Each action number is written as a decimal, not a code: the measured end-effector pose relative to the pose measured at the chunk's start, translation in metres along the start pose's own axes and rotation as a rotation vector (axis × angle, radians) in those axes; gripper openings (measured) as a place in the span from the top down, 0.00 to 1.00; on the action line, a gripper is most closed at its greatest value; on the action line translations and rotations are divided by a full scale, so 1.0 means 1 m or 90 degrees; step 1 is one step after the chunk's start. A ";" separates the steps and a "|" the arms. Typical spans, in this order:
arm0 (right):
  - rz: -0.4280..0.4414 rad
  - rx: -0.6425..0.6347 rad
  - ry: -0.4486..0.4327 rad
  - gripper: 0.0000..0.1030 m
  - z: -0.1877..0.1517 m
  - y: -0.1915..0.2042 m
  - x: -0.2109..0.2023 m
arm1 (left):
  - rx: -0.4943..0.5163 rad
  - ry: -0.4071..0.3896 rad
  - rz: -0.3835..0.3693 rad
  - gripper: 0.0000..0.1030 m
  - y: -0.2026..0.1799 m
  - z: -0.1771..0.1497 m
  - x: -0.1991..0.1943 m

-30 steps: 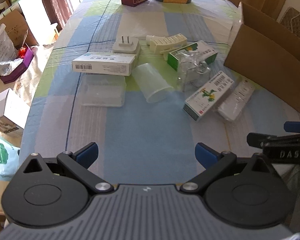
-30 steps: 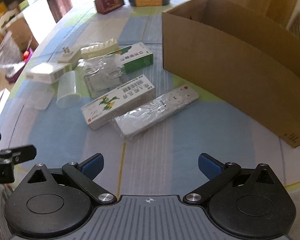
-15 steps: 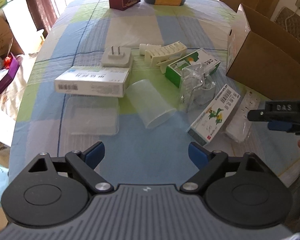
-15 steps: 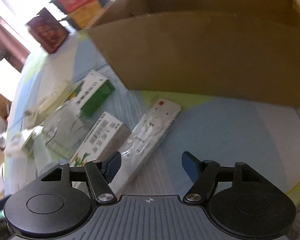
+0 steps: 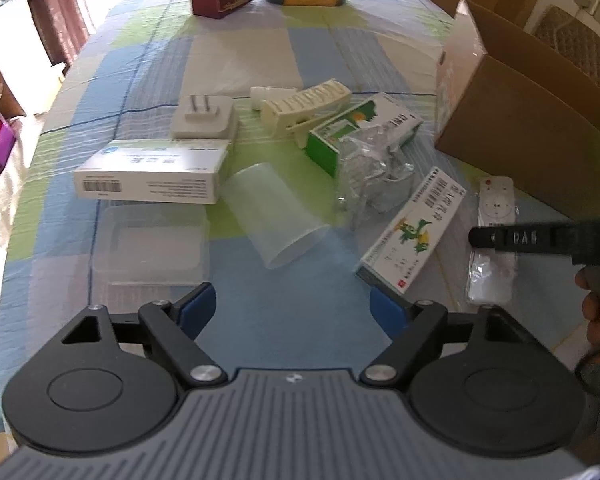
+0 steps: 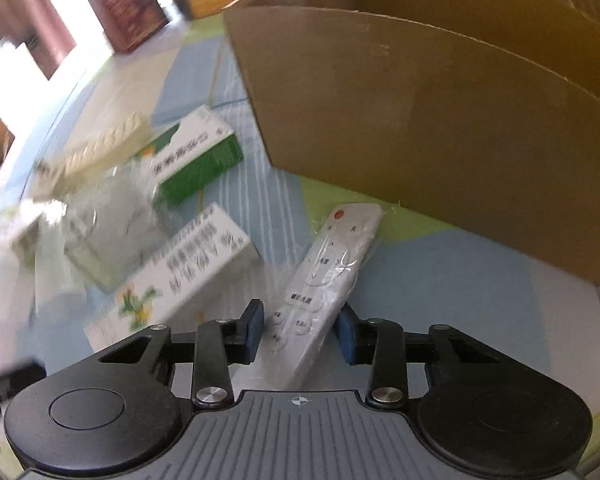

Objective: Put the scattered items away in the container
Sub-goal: 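Grasp the white medicine box with the left tool while the right tool grasps the wrapped remote, then lift the medicine box with the left tool while the right tool lifts the remote toward the cardboard box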

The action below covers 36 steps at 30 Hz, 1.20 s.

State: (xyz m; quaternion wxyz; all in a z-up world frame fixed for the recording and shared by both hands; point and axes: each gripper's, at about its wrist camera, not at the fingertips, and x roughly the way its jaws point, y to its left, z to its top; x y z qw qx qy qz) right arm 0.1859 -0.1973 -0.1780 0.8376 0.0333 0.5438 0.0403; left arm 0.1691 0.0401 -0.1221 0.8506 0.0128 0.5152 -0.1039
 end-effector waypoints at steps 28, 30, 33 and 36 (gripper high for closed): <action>0.020 -0.063 -0.011 0.04 -0.038 -0.067 -0.029 | 0.228 0.031 -0.074 0.67 -0.095 0.020 0.065; 0.035 -0.067 -0.026 0.04 -0.036 -0.065 -0.032 | 0.225 0.030 -0.071 0.65 -0.097 0.021 0.066; 0.030 -0.083 -0.032 0.11 -0.037 -0.061 -0.026 | 0.222 0.029 -0.065 0.63 -0.099 0.022 0.069; 0.012 -0.107 -0.035 0.28 -0.039 -0.056 -0.020 | 0.219 0.028 -0.060 0.62 -0.100 0.024 0.072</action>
